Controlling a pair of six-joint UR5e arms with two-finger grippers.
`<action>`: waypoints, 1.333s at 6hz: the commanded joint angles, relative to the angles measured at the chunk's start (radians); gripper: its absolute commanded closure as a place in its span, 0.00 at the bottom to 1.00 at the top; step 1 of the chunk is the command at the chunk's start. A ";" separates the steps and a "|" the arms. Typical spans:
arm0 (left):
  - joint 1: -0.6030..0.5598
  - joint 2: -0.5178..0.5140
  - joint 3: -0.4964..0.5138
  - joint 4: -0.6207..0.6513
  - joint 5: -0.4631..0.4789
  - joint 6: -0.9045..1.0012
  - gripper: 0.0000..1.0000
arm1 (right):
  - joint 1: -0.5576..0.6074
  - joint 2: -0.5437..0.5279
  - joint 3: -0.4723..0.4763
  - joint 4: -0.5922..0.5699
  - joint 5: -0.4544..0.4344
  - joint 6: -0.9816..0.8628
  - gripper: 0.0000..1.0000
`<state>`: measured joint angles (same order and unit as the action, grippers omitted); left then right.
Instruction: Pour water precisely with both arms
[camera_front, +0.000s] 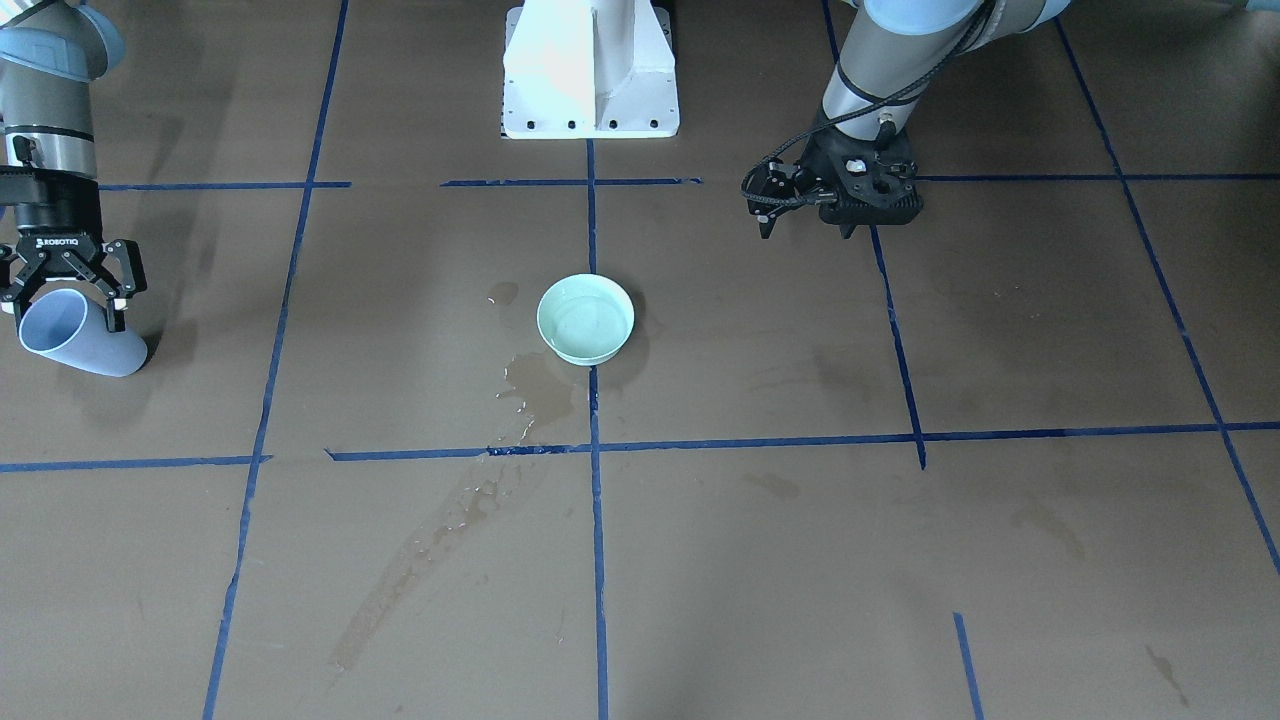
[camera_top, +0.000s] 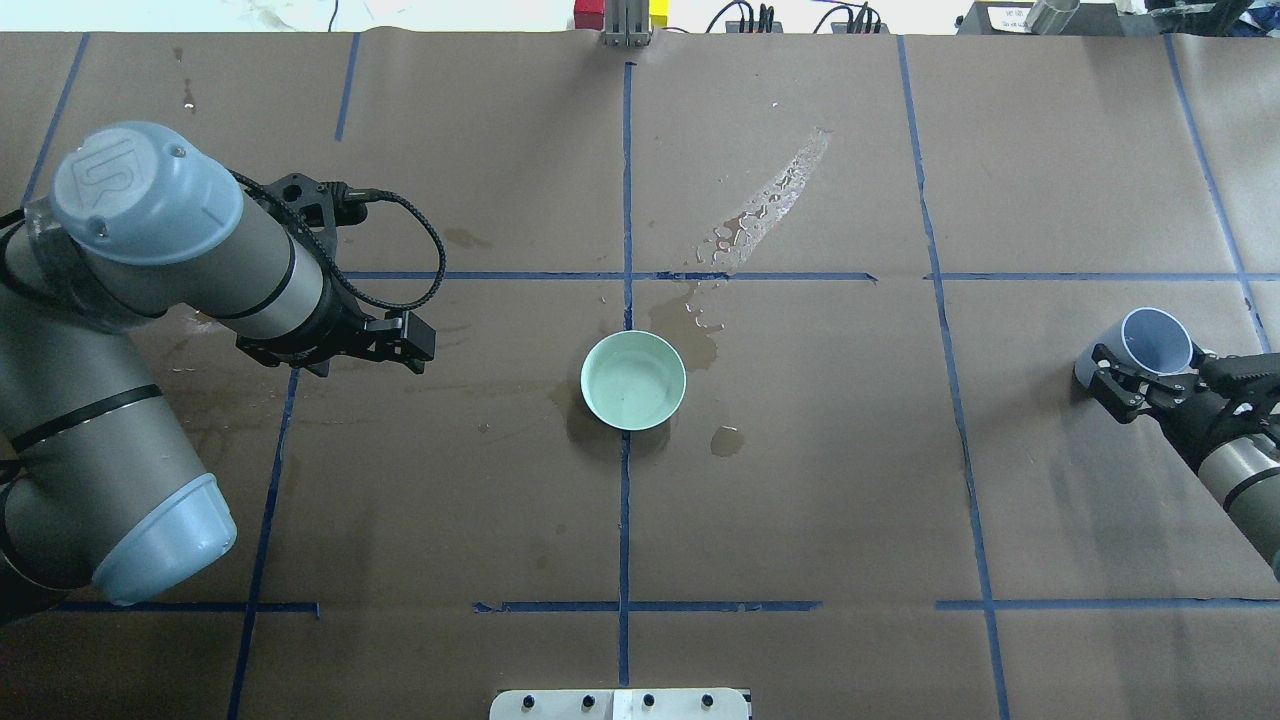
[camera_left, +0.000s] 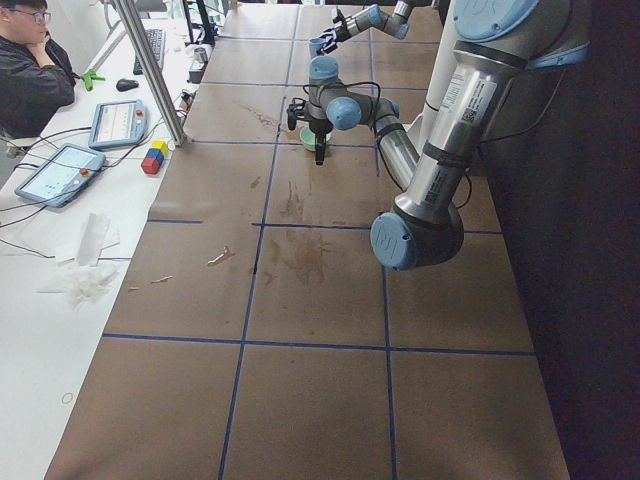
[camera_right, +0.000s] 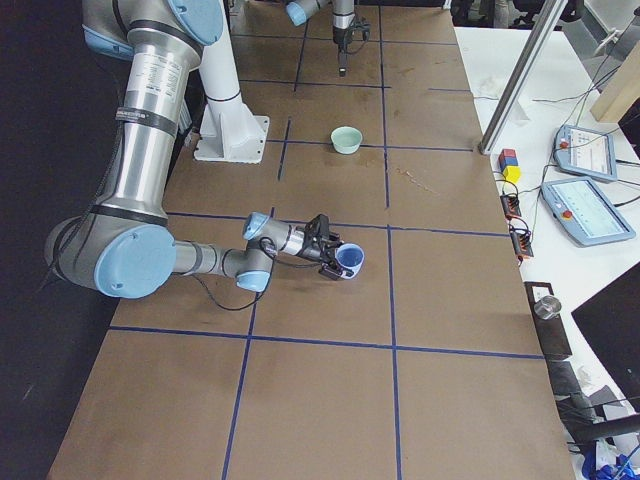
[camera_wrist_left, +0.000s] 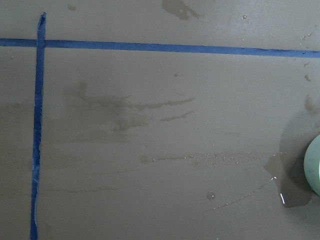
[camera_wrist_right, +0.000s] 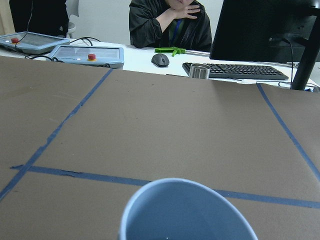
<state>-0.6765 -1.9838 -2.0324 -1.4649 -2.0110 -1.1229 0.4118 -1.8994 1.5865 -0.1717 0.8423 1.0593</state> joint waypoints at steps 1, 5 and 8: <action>0.000 0.000 0.000 0.000 0.000 0.000 0.00 | -0.022 -0.006 0.003 0.014 -0.009 0.049 0.00; 0.000 0.003 0.000 0.000 0.000 0.000 0.00 | -0.095 -0.006 0.004 0.014 -0.077 0.062 0.00; -0.002 0.008 -0.002 0.000 0.000 0.000 0.00 | -0.198 -0.056 0.004 0.084 -0.147 0.094 0.00</action>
<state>-0.6776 -1.9773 -2.0336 -1.4649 -2.0110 -1.1229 0.2451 -1.9236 1.5908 -0.1300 0.7096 1.1513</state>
